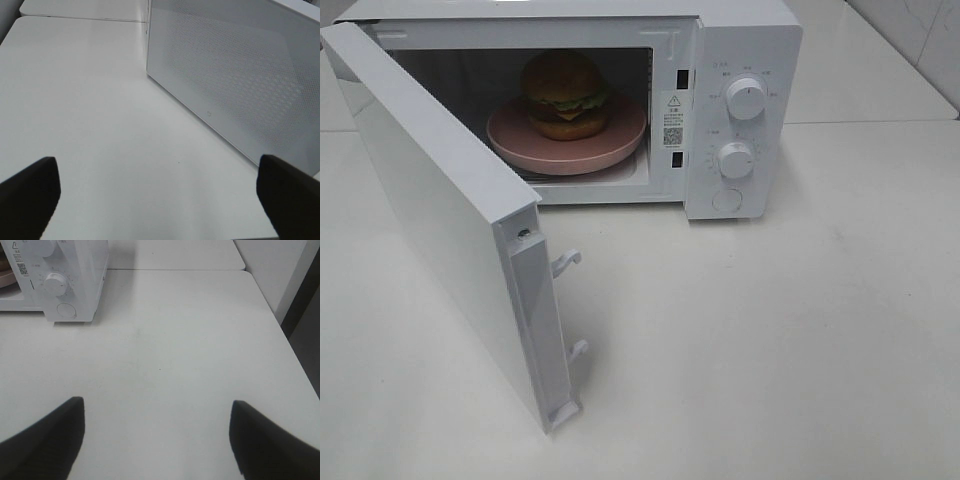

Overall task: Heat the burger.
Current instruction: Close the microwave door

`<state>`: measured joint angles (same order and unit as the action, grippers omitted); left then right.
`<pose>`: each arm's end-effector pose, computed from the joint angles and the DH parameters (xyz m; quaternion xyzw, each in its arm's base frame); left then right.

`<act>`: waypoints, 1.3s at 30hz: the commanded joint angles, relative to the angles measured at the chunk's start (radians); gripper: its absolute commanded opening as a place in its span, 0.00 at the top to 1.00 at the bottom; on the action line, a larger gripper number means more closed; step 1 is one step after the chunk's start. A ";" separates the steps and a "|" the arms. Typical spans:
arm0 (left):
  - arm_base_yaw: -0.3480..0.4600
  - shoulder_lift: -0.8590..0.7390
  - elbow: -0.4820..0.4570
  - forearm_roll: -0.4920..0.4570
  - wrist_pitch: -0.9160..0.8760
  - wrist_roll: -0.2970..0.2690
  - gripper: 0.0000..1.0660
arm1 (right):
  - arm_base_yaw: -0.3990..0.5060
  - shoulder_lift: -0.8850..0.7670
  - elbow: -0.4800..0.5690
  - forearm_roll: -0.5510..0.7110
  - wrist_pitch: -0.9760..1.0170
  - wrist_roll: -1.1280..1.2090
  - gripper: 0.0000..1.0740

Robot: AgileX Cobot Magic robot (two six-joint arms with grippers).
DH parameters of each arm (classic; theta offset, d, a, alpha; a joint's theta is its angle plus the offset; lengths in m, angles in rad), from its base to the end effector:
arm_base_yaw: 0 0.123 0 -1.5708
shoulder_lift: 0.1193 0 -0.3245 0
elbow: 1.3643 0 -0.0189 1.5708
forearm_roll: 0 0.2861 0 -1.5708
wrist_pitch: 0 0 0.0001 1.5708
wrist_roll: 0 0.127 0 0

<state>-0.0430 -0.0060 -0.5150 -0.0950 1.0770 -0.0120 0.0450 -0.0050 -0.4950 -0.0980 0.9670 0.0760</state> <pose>0.0141 -0.0112 0.2816 0.0159 0.8509 -0.0618 0.5214 0.0234 -0.0092 0.2875 0.0124 0.8268 -0.0150 0.5622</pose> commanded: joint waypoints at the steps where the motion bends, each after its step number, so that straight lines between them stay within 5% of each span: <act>1: 0.003 -0.010 0.000 -0.009 -0.011 0.000 0.06 | -0.003 -0.026 0.002 0.000 -0.005 -0.007 0.29; 39: 0.003 -0.010 -0.003 -0.012 -0.016 -0.011 0.06 | -0.003 -0.026 0.002 0.000 -0.005 -0.007 0.29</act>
<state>-0.0430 -0.0060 -0.5150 -0.0950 1.0770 -0.0130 0.0450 -0.0050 -0.4950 -0.0980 0.9670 0.0760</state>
